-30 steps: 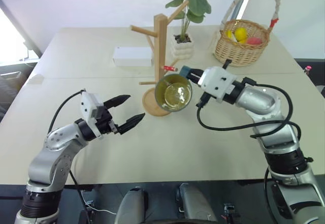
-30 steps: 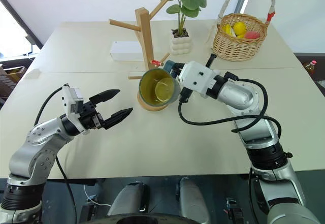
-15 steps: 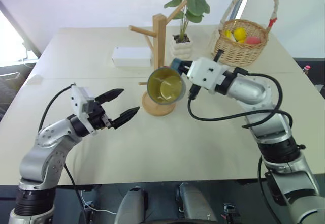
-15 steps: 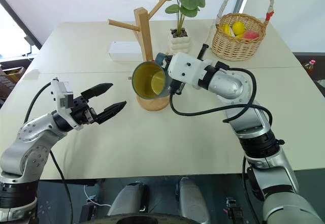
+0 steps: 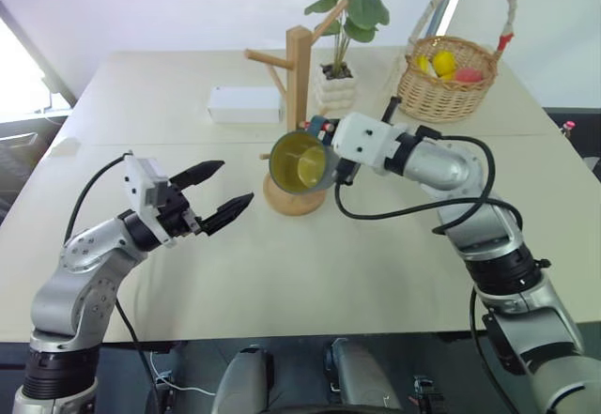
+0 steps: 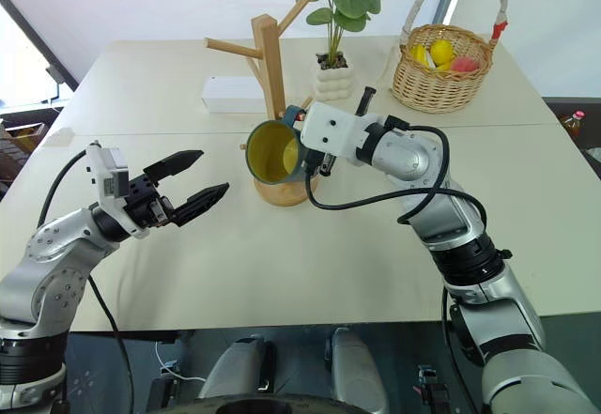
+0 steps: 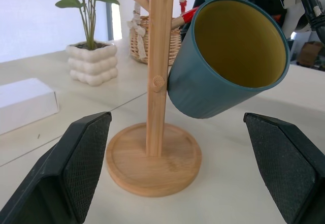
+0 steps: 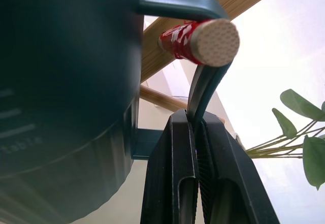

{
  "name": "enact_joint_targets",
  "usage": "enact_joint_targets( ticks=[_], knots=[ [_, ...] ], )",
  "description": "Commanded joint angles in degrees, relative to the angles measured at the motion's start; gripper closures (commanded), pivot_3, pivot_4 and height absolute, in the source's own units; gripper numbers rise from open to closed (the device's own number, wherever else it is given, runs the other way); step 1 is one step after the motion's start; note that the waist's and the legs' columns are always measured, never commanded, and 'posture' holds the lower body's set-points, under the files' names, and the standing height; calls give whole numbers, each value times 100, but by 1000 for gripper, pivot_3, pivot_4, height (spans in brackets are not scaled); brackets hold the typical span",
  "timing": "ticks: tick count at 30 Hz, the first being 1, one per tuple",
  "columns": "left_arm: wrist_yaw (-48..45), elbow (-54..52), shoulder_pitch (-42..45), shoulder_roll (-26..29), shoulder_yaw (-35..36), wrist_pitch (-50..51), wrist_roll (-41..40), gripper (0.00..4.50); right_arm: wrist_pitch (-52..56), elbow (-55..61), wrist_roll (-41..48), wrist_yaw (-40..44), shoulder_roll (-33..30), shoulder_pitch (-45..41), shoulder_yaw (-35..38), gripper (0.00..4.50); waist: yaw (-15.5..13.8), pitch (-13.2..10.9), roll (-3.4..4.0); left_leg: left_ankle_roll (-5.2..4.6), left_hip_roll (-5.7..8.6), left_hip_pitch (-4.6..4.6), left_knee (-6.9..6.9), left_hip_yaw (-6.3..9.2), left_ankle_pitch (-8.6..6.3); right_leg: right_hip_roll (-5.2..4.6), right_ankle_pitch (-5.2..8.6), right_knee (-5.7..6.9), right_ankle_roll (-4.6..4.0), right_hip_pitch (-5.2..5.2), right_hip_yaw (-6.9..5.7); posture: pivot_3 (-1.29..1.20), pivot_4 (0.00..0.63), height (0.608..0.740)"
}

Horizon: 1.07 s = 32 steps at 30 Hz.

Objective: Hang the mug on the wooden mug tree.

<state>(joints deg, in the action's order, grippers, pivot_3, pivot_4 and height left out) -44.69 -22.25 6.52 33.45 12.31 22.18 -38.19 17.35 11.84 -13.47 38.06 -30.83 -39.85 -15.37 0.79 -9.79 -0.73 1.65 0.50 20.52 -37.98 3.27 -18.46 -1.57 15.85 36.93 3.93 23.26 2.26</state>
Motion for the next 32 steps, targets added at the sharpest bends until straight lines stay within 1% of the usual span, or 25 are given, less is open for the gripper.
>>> enact_joint_targets(
  ticks=[1,2,3,4,7,10,12,15,18,22,24,28,32],
  knots=[
    [17,-93,67,-4,91,-44,-66,0,-26,118,-26,-80,23,-222,182,3576,1,0,0,0,0,0,0,0,0,0,0,0,0,0,0,0,150,740],
    [17,-89,70,-5,92,-46,-65,0,-43,125,-30,-89,24,-233,190,2995,2,0,0,0,0,0,0,0,0,0,0,0,0,1,0,0,150,740],
    [18,-84,74,-8,87,-49,-60,0,-88,137,-39,-104,10,-248,206,2539,2,0,0,0,0,0,0,0,0,0,0,0,0,1,0,0,150,740],
    [20,-78,79,-11,84,-50,-57,0,-138,162,-23,-99,-20,-257,242,1975,3,0,0,0,0,0,0,0,0,0,0,1,0,1,0,0,150,740],
    [21,-64,74,-13,94,-53,-55,0,-238,341,181,55,-206,-211,481,1975,2,0,0,0,0,0,1,0,0,0,0,1,0,2,0,0,150,740],
    [56,6,80,-21,146,-21,-81,0,-293,588,752,377,-440,24,958,1975,-21,0,0,0,0,4,1,1,0,0,0,-1,0,3,-1,0,150,740],
    [173,118,76,-65,206,44,-105,0,-261,725,1293,615,-531,343,1345,1975,-20,0,-1,0,0,4,1,3,0,-2,0,-6,0,-2,-3,0,150,740],
    [461,433,-22,-154,299,88,27,0,77,743,2149,666,-378,970,2054,1975,-11,2,-3,-1,0,2,3,2,-1,-3,-1,-13,1,-7,-2,0,150,740],
    [780,769,-140,-361,462,-82,181,0,159,474,2640,547,-152,1687,2485,1975,2,1,-3,-2,0,1,4,1,-1,-3,-1,-10,1,-6,-1,0,150,740],
    [1295,1387,-316,-664,689,-442,594,0,-284,-373,2712,-100,472,2408,2863,1975,2,3,-3,-2,-2,-9,6,1,-1,0,-1,-1,1,-8,0,0,150,740],
    [1462,1572,-401,-785,771,-606,731,0,-475,-727,2744,-297,678,2588,2985,1975,4,0,0,-2,-2,-8,5,-1,-1,0,-1,5,1,-4,1,0,150,740],
    [1609,1799,-662,-902,849,-892,983,0,-1034,-1360,2547,-418,744,2899,2926,1975,-2,1,-1,-1,-2,-7,3,-4,-1,0,-1,7,1,-2,3,0,150,740],
    [1651,1885,-847,-954,869,-1086,1097,0,-1350,-1598,2570,-372,748,3004,2798,1975,-2,1,0,-1,-2,-7,4,-4,-1,-1,-1,4,1,-3,3,0,150,740]
  ],
)
